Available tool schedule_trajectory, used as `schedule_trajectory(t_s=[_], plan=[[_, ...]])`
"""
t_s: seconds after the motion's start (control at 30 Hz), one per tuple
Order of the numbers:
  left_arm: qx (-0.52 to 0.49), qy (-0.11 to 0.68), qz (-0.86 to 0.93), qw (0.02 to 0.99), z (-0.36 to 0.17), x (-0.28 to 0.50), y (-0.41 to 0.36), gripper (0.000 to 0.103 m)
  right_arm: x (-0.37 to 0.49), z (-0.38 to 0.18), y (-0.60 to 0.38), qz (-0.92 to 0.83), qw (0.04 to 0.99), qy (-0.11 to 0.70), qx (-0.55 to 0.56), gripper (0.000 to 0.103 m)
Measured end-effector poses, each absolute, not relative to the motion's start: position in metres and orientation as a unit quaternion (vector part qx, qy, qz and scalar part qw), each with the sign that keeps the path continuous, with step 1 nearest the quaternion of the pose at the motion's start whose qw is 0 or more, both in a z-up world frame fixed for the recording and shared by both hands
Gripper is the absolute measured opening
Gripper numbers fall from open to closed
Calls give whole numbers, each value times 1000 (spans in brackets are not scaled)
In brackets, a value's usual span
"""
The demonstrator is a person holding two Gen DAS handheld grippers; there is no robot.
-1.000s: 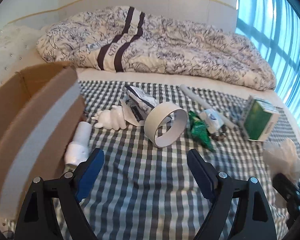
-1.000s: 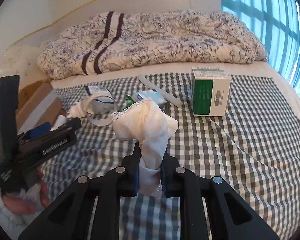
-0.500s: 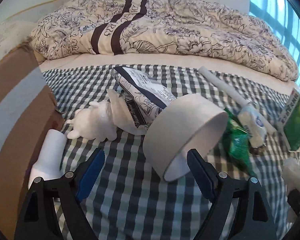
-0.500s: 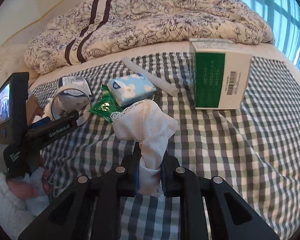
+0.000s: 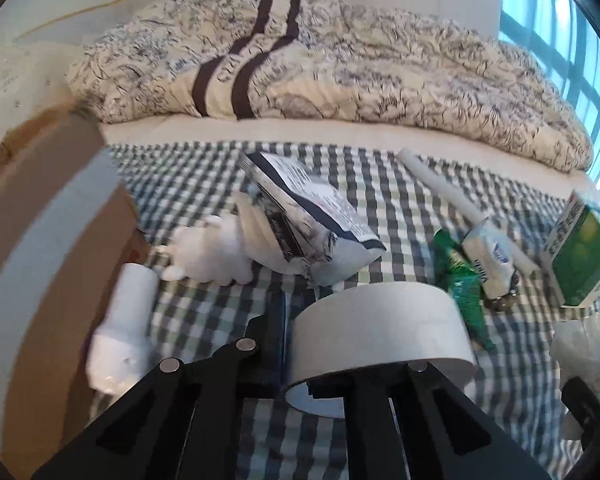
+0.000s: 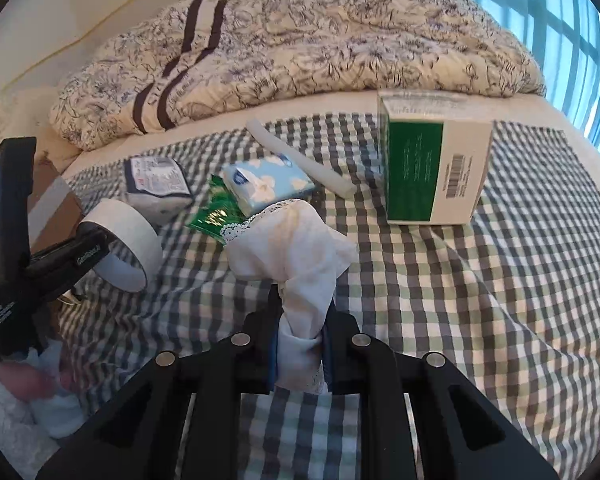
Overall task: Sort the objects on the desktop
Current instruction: 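Grasp the white tape roll with the left tool, then carry the tape roll and cloth into the cardboard box and release both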
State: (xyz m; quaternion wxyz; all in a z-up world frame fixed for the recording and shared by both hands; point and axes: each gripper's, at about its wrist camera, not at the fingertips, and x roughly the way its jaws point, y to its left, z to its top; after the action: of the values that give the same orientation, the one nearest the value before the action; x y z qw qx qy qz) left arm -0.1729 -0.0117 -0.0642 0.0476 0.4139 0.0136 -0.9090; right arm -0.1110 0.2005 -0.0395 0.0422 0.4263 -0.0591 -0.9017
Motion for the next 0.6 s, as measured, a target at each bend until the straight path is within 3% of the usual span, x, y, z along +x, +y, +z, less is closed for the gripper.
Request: schedule_trajectory(t_s=[0.6], plan=[[346, 29, -937, 31, 31, -66, -38, 8, -24, 43, 158, -930, 73, -40, 357, 16]])
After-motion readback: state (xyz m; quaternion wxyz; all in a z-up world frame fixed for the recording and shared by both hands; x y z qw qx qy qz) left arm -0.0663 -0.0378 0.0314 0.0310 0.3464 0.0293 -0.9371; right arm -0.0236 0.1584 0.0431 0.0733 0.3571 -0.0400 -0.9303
